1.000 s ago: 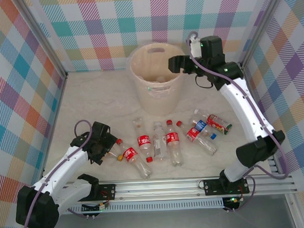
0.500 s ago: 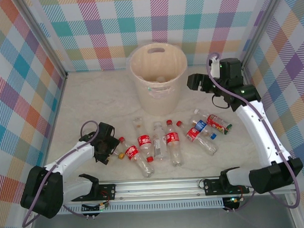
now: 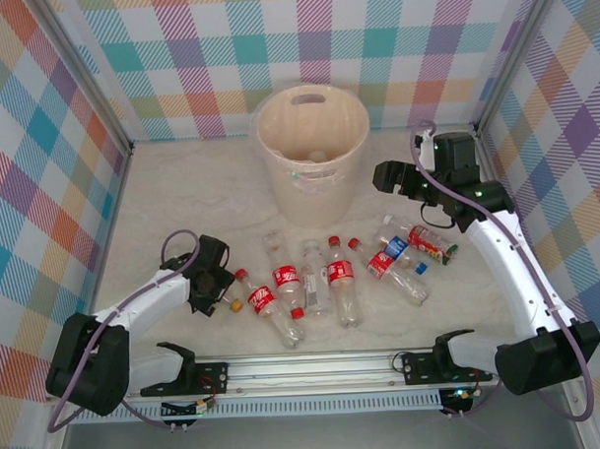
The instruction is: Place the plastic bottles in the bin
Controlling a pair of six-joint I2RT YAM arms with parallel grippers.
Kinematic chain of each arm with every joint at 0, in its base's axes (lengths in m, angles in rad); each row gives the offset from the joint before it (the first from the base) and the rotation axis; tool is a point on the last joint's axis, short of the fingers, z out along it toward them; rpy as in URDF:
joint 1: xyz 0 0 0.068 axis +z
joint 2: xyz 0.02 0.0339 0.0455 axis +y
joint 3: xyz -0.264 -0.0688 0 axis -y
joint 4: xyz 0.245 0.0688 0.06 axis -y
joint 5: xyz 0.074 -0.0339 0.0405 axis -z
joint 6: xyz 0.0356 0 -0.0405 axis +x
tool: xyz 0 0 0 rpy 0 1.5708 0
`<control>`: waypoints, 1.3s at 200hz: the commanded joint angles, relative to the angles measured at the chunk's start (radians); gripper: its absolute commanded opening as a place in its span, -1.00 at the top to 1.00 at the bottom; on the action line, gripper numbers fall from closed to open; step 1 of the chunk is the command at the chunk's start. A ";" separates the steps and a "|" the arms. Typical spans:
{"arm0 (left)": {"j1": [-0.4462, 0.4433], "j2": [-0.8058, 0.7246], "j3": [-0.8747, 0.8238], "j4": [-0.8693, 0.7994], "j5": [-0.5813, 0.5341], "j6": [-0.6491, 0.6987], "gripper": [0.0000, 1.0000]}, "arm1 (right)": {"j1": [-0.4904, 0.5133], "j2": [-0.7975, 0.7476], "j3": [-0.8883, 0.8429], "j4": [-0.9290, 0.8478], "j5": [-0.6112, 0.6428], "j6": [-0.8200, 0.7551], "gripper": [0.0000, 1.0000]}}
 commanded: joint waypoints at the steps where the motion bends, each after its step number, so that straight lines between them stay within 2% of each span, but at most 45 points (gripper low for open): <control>1: 0.006 0.016 0.085 0.003 -0.078 0.075 -0.07 | -0.008 -0.033 -0.029 0.039 0.022 0.029 -0.90; 19: 0.006 0.026 0.135 -0.021 -0.099 0.117 -0.04 | -0.011 -0.067 -0.059 0.062 0.043 0.036 -1.00; 59: 0.007 0.004 0.215 -0.055 -0.144 0.193 0.00 | -0.020 -0.123 -0.076 0.085 0.082 0.022 -0.98; 81: 0.004 0.007 0.298 -0.073 -0.154 0.308 0.00 | -0.021 -0.113 -0.050 0.067 0.086 -0.016 -0.98; 106: -0.001 0.025 0.430 -0.084 -0.162 0.435 0.01 | -0.020 -0.071 0.017 0.032 -0.032 -0.060 -0.98; 132: -0.007 0.025 0.536 -0.035 -0.144 0.527 0.08 | -0.018 -0.039 0.112 -0.001 -0.185 -0.004 -0.98; 153: -0.022 0.027 0.583 0.054 -0.085 0.590 0.15 | -0.018 -0.012 0.136 0.052 -0.271 0.067 -0.98; 177: -0.039 0.029 0.603 0.134 -0.004 0.630 0.36 | 0.013 0.073 0.174 0.187 -0.407 0.176 -1.00; 207: -0.046 -0.015 0.571 0.188 0.141 0.686 0.41 | 0.172 0.206 0.312 0.199 -0.372 0.152 -0.99; 218: -0.048 -0.046 0.533 0.232 0.200 0.699 0.50 | 0.220 0.263 0.358 0.207 -0.383 0.153 -0.99; 238: -0.055 -0.088 0.476 0.346 0.317 0.705 0.60 | 0.281 0.355 0.429 0.215 -0.407 0.158 -0.99; 260: -0.070 -0.113 0.457 0.367 0.384 0.718 0.65 | 0.317 0.410 0.488 0.205 -0.437 0.160 -0.99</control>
